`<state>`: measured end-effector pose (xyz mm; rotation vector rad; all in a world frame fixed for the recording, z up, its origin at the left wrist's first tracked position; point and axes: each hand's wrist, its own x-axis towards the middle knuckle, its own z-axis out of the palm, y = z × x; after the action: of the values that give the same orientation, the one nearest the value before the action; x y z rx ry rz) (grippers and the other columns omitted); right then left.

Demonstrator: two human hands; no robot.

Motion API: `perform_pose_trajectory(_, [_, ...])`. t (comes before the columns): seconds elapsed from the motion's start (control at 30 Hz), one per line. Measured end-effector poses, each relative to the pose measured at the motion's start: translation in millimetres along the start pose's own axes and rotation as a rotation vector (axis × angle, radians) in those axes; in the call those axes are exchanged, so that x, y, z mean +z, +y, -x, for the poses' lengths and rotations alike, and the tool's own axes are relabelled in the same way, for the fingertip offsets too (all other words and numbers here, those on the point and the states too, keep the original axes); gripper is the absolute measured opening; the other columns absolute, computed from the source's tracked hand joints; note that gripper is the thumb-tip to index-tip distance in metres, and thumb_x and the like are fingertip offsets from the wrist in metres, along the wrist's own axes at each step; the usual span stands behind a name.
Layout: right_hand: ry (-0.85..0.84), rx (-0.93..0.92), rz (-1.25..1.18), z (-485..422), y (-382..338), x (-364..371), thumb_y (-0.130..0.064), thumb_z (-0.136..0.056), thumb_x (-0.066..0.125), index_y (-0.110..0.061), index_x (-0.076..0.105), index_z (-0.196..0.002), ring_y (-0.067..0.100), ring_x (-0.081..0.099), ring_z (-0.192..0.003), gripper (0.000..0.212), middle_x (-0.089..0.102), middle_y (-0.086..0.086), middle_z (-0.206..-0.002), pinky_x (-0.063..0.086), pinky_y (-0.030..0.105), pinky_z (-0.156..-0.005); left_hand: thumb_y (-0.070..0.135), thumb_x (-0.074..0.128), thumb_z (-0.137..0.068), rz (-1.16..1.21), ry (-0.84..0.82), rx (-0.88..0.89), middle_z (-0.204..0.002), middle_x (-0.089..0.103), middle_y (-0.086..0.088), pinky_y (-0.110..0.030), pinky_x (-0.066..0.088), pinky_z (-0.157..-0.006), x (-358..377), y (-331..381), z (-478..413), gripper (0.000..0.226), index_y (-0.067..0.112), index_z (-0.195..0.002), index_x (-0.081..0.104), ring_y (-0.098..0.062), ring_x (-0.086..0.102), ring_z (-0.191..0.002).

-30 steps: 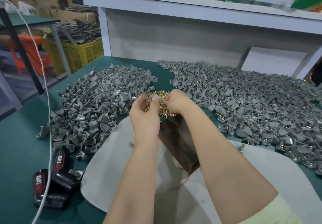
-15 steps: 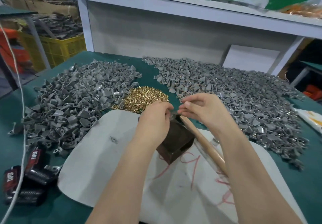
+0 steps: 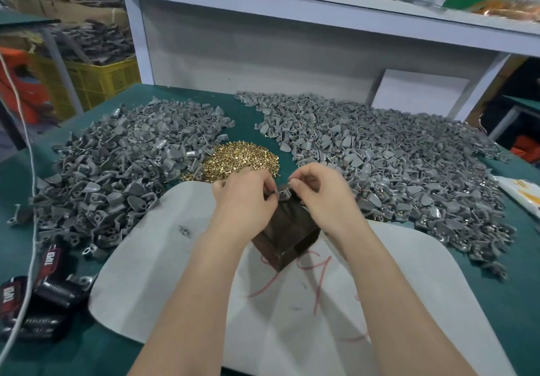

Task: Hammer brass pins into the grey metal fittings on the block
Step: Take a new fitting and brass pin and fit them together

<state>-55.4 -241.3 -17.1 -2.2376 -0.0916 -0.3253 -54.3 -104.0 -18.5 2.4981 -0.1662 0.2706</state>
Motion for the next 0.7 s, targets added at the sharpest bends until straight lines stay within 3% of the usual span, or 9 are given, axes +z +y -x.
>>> perform_pose_trajectory(0.1, [-0.039, -0.078, 0.193, 2.1, -0.2, 4.5, -0.015, -0.089, 0.06, -0.024, 0.06, -0.084, 0.001, 0.049, -0.076, 0.01, 0.054, -0.006, -0.09, 0.032, 0.011, -0.064, 0.029, 0.059, -0.088, -0.012, 0.004, 0.001, -0.099, 0.064, 0.008, -0.036, 0.028, -0.082, 1.7, 0.0, -1.6, 0.01, 0.035, -0.081, 0.056, -0.017, 0.055, -0.102])
perform_pose_trajectory(0.17, [-0.041, -0.097, 0.244, 3.2, -0.6, 6.1, -0.016, -0.09, 0.059, -0.021, 0.061, -0.087, 0.005, 0.045, -0.076, 0.007, 0.048, -0.007, -0.089, 0.028, 0.013, -0.065, 0.029, 0.059, -0.088, -0.008, 0.003, 0.004, -0.1, 0.064, 0.009, -0.035, 0.027, -0.082, 2.5, -0.8, -1.5, 0.009, 0.034, -0.081, 0.057, -0.017, 0.055, -0.103])
perform_pose_trajectory(0.37, [-0.06, -0.19, 0.486, 3.1, -13.1, 7.5, -0.013, -0.092, 0.053, -0.008, 0.06, -0.097, 0.025, 0.053, -0.093, 0.01, 0.049, 0.005, -0.1, 0.041, 0.034, -0.081, 0.026, 0.06, -0.09, -0.018, 0.006, 0.021, -0.101, 0.061, 0.005, -0.035, 0.03, -0.086, 1.9, 0.6, -1.4, 0.006, 0.028, -0.09, 0.065, -0.021, 0.054, -0.103])
perform_pose_trajectory(0.57, [-0.112, -0.237, 0.76, -3.9, -31.3, 7.7, -0.004, -0.09, 0.05, -0.008, 0.056, -0.106, 0.026, 0.054, -0.102, 0.018, 0.05, 0.009, -0.109, 0.032, 0.027, -0.07, 0.015, 0.055, -0.089, -0.1, 0.006, 0.059, -0.104, 0.058, 0.0, -0.034, 0.027, -0.081, -0.1, 3.0, -0.5, 0.014, 0.02, -0.096, 0.066, -0.026, 0.051, -0.106])
perform_pose_trajectory(0.7, [-0.14, -0.243, 0.823, -4.3, -42.9, 9.0, 0.001, -0.087, 0.045, -0.005, 0.057, -0.106, 0.029, 0.055, -0.104, 0.023, 0.051, 0.012, -0.111, 0.033, 0.029, -0.069, 0.009, 0.05, -0.086, -0.162, -0.002, 0.058, -0.089, 0.045, 0.002, -0.034, 0.025, -0.076, -1.9, 6.2, -0.1, 0.011, 0.018, -0.082, 0.055, -0.03, 0.051, -0.102])
